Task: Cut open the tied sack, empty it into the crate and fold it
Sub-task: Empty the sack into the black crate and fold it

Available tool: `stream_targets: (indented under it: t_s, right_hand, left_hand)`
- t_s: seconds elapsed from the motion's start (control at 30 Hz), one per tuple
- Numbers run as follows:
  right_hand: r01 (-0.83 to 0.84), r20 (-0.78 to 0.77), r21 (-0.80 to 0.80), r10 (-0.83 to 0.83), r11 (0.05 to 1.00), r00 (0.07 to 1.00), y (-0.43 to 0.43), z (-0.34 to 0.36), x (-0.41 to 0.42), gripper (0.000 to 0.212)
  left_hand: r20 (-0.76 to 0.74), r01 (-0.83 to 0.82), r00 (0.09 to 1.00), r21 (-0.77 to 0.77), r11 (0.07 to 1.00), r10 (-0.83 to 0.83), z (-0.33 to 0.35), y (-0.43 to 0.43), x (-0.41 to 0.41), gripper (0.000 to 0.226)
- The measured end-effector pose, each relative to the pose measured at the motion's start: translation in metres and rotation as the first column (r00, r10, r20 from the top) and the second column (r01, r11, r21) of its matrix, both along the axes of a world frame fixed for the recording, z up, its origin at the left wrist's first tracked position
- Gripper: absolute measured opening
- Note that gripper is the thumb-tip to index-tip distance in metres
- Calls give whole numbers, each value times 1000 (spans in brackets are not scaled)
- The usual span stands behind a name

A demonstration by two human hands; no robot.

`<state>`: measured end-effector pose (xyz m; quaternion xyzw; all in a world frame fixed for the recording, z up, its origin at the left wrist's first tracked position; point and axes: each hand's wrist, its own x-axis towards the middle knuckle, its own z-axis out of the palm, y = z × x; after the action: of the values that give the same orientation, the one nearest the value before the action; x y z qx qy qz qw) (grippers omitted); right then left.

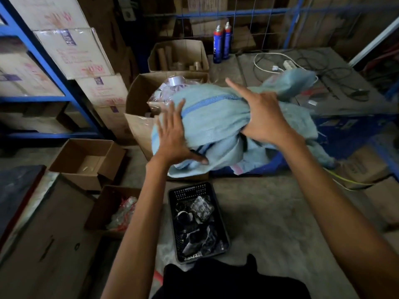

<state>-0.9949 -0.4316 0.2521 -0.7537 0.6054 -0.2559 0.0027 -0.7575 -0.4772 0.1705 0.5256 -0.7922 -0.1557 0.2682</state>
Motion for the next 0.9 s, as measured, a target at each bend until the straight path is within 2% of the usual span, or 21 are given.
stream_targets:
  t_s: [0.03,0.07,0.1,0.13,0.17,0.23,0.33,0.4,0.47,0.5,0.53,0.57,0.6,0.63,0.67,0.7,0.73,0.8,0.83,0.9]
  right_hand:
    - [-125,211,20,118,992,970,1,5,0,101]
    - [-228,415,4,206,974,886,3,8,0,96]
    - [-289,549,-24,254,957,796,4,10,1,92]
    - [-305,611,-30,259,952,748,6,12,2,90]
    - [-299,629,3,231,954,742,7,13,2,92]
    - [-294,588,157,150,943,795,9,19,-5,103]
    - [-267,339,451,113,852,934,17,36,-27,116]
    - [-126,110,519,80,846,991,18,38,-41,117]
    - [4,-77,514,41,858,996,15,31,-53,120]
    - [19,-89,530,33,848,995,14,26,-59,118]
    - [-8,-30,560,29,829,999,13,21,-62,115]
    - [-79,94,582,29,810,995,13,15,-65,111]
    - [-182,271,571,26,801,962,14,7,-64,107]
    - [-288,474,516,12,807,881,15,-4,-58,101]
    - [-361,648,438,-11,823,762,17,-17,-48,93]
    - [-373,752,386,-54,844,657,19,-33,-33,84]
    - [-340,804,370,-115,864,583,21,-52,-15,74]
    - [-295,842,390,-209,872,497,36,-79,22,55]
    - [-285,858,400,-247,871,450,42,-89,38,51]
    - [-253,886,399,-299,881,355,40,-102,55,49]
  left_hand:
    - [-157,99,984,57,993,-89,2,3,-7,155]
    - [-323,165,938,97,982,-126,3,7,-14,140]
    - [-450,214,881,107,971,-145,1,12,-21,120]
    - [-533,222,835,94,971,-139,-3,16,-27,102]
    - [-584,197,805,99,975,-103,-8,19,-31,90]
    - [-651,140,759,164,977,0,-18,24,-32,78]
    - [-696,99,711,240,966,100,-31,25,-25,74]
    - [-693,62,708,252,966,136,-32,24,-19,73]
    - [-694,15,696,271,962,184,-32,24,-12,74]
    - [-693,-12,690,282,959,212,-31,22,-9,76]
    - [-697,-37,674,298,954,244,-30,21,-5,79]
    - [-709,-58,647,320,946,280,-29,20,-3,78]
    - [-728,-74,609,344,936,316,-28,21,-3,75]
    - [-749,-84,562,372,925,352,-28,22,-6,71]
    - [-765,-91,511,407,909,393,-27,24,-12,69]
    - [-781,-78,456,442,893,427,-25,28,-22,71]
    - [-791,-54,413,473,879,451,-25,34,-34,75]
    - [-806,-23,369,490,871,463,-27,46,-58,70]
    - [-808,-31,370,483,875,459,-29,50,-67,68]
    - [-795,-74,387,478,875,467,-31,54,-70,79]
